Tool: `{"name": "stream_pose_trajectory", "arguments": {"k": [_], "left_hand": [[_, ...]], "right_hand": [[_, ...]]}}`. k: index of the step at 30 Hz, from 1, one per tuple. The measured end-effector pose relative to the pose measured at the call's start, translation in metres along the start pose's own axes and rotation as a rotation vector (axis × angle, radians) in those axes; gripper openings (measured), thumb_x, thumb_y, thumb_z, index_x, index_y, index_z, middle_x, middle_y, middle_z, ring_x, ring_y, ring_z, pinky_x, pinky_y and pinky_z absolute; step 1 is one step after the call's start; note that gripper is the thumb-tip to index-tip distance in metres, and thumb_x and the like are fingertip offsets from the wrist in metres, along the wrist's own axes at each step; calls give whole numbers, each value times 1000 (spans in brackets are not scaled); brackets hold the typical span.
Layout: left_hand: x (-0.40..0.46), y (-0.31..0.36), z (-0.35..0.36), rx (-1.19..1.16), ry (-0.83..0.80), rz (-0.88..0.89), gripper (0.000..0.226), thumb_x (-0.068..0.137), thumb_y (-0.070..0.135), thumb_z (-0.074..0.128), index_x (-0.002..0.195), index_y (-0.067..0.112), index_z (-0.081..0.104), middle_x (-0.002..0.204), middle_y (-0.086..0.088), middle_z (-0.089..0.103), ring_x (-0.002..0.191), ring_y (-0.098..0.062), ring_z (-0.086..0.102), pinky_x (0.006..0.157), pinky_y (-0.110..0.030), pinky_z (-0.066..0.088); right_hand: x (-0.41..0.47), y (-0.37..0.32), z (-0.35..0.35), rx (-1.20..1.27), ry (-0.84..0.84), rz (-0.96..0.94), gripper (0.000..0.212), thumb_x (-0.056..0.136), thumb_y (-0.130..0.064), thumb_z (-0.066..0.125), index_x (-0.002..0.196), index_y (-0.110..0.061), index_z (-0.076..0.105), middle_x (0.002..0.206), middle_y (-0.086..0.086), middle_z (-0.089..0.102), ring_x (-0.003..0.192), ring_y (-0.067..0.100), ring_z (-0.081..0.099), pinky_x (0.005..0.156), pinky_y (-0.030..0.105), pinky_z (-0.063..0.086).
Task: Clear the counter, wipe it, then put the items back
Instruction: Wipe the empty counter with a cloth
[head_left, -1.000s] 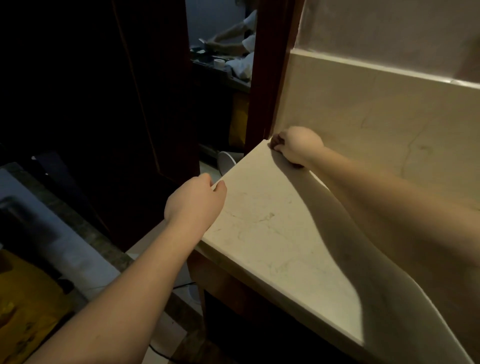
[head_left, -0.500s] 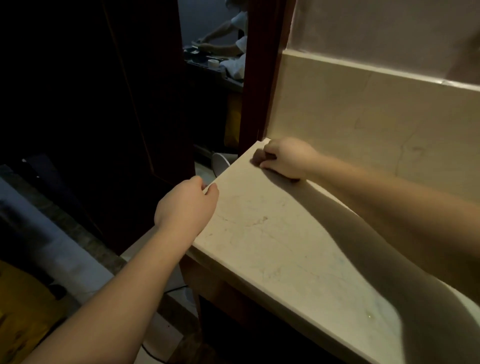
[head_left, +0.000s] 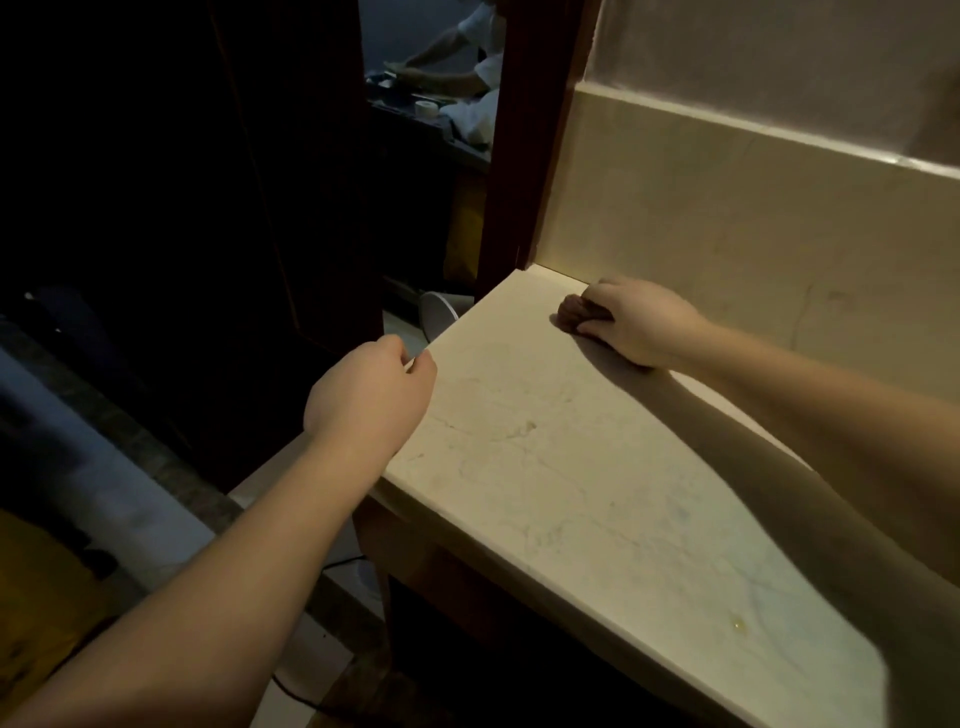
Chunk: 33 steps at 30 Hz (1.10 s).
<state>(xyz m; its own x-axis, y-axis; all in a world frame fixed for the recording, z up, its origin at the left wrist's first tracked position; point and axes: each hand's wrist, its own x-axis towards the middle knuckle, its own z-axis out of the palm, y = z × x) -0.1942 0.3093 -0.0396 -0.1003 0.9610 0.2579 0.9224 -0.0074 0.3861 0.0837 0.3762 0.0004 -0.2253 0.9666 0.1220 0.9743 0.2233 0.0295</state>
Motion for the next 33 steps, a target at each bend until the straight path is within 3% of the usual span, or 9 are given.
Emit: {"name": "stream_pose_trajectory", "arguments": {"k": [7,14,21,25,30,33], "left_hand": [[1,0,-1,2,-2,4,31,97,46,37,97,22,57,72,3,56,58,-14,53,45,-24,33],[1,1,0,5,-11,-2,30,97,46,37,98,22,56,72,3,56,58,-14,52,45,-24,32],[-2,5,-6,-1,-15,-10,28,97,44,38,95,22,55,72,2,56,58,-15,53,45,-25,30],[-3,5,-6,7,-7,-12,28,97,44,38,96,22,55,70,2,55,57,-15,52,45,-25,30],[-2,5,-4,14,3,-15,30,97,44,38,95,20,55,71,1,54,57,-15,51,45,-25,30],[-2,7,-5,20,-6,-18,29,98,44,38,100,20,55,73,1,54,58,-14,50,46,-24,28]], "right_hand": [[27,13,-3,-180,-17,127,26,98,-35,45,119,-29,60,109,6,57,100,31,56,72,34,46],[-21,-8,-5,-82,-21,-7,27,95,-40,49,103,-18,61,100,0,55,95,25,54,67,33,41],[15,14,-3,-249,71,230,27,97,-33,46,114,-24,65,105,5,56,101,30,55,70,32,43],[12,6,-7,-124,19,268,25,96,-31,49,109,-19,66,109,6,56,102,31,56,72,32,42],[-24,-2,-6,-47,-50,0,29,94,-41,51,101,-17,66,99,2,57,93,26,55,70,34,44],[-9,11,-12,-117,-70,146,30,93,-44,50,102,-20,65,99,3,61,93,29,57,70,33,46]]}}
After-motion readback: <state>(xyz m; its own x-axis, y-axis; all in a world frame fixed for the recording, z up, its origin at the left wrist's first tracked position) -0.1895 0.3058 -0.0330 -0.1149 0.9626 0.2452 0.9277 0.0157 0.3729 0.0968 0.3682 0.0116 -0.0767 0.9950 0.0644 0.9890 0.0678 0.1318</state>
